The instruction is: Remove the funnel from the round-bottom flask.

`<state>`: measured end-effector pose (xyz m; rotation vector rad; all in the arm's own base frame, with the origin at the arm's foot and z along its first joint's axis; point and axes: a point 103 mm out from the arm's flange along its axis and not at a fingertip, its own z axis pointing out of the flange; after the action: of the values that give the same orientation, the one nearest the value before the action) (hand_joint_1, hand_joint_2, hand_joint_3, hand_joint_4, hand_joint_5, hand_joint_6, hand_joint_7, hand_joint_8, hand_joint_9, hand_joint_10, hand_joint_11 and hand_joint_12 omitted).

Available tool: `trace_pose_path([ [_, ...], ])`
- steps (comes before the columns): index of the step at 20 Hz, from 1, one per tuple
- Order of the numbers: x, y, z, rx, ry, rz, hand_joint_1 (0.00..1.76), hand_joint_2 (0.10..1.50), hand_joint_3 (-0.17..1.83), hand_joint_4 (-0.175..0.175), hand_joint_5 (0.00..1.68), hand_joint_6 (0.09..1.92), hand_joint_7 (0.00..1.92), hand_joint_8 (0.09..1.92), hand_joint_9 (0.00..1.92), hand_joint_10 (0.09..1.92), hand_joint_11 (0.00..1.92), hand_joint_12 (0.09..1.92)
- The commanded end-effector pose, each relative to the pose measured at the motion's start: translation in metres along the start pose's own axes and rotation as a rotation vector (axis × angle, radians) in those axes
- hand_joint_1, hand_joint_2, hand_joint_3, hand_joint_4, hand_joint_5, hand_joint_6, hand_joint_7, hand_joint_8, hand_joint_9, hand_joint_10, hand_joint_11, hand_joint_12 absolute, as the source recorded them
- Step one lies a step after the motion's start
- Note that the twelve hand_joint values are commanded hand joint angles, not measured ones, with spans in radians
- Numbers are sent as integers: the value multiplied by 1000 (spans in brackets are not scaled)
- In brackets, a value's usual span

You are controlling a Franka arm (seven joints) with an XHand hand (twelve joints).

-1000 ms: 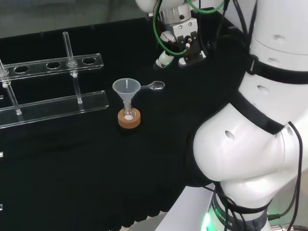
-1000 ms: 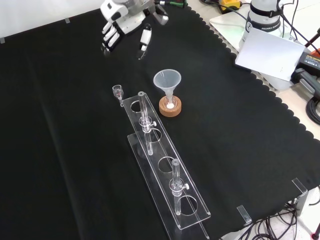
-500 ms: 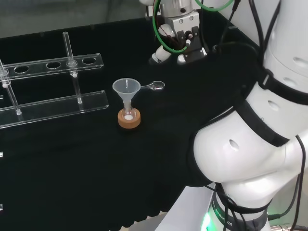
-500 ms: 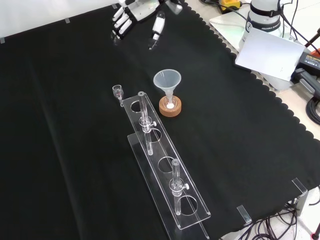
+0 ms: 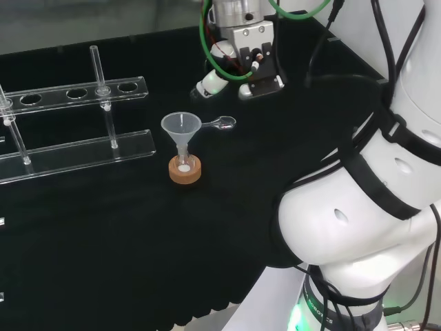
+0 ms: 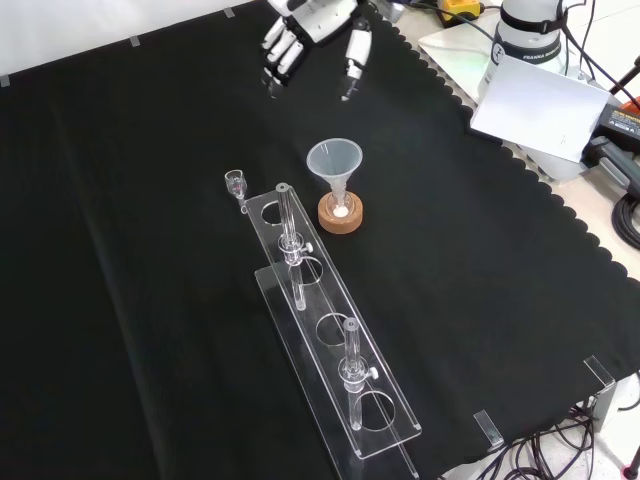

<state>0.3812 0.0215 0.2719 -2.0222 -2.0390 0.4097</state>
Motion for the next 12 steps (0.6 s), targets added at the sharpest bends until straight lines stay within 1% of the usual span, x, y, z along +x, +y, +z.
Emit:
trace_pose_path([
  [1,24,-15,1,25,1,-20,442,942,-146,-44,192,87,125,692,667,87,271,1417],
  [4,32,-15,2,43,0,-33,431,931,-151,-58,158,87,116,695,657,87,271,1423],
  [7,41,-12,6,60,-3,-51,416,907,-152,-63,100,87,38,698,571,87,256,1439],
  [9,46,-8,8,93,-10,-66,408,894,-152,-66,65,87,9,671,523,87,246,1448],
  [10,48,-5,9,107,-18,-76,406,889,-151,-68,50,87,4,642,500,87,242,1453],
  [12,54,0,11,122,-33,-86,399,871,-148,-70,15,87,0,480,430,87,232,1467],
])
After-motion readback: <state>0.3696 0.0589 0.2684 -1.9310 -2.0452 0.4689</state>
